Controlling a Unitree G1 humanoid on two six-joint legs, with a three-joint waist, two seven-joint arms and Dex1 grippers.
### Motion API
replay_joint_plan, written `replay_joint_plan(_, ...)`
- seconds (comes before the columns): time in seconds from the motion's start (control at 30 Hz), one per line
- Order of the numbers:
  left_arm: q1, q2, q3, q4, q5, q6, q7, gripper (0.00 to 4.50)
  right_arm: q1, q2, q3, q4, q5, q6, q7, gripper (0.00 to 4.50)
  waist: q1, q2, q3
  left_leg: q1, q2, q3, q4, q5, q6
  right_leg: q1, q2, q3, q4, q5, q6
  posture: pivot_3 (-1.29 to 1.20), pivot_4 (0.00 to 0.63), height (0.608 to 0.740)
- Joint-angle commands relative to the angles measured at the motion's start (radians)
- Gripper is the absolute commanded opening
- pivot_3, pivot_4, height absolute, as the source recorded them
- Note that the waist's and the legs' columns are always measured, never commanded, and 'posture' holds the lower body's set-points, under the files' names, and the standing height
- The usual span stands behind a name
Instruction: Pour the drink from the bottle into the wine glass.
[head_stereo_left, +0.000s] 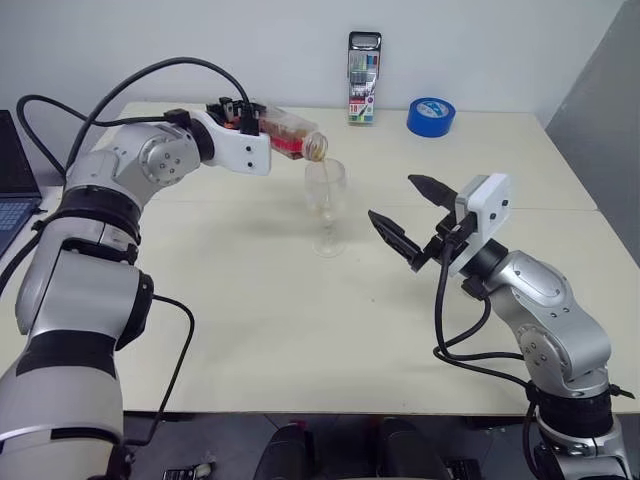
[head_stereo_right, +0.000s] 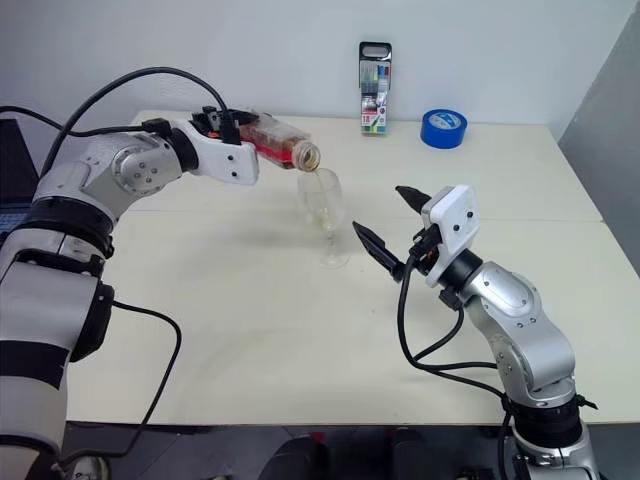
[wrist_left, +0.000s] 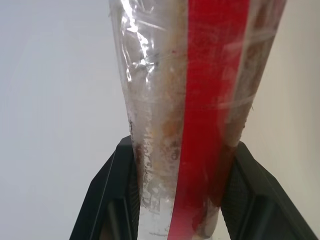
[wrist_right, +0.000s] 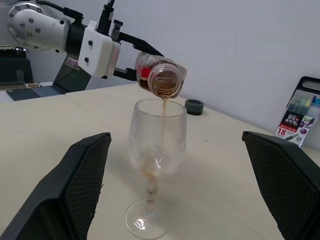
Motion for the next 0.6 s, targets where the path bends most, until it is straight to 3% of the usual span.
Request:
replay_joint_plan(0.03,-0.056,0.028,-0.007,-0.003,0.015,-0.018,0.043,1.69,-0.007,0.001,-0.020,-0.005,0.006,-0.034,0.010,4.50,0.000,0.000,0.000,0.000,0.000,0.000,0.000,0.000,0.000,0.000,0.000,0.000,0.000,0.000,0.000,0.00,0.150,0.740)
replay_joint_plan(0.6,-0.097,0.043,-0.057,0.016,0.071,-0.030,0.100,1.69,-0.037,-0.001,-0.018,-0.011,0.010,-0.011,0.002,4.50,0.000,0.000,0.000,0.000,0.000,0.000,0.000,0.000,0.000,0.000,0.000,0.000,0.000,0.000,0.000,0.00,0.150,0.740)
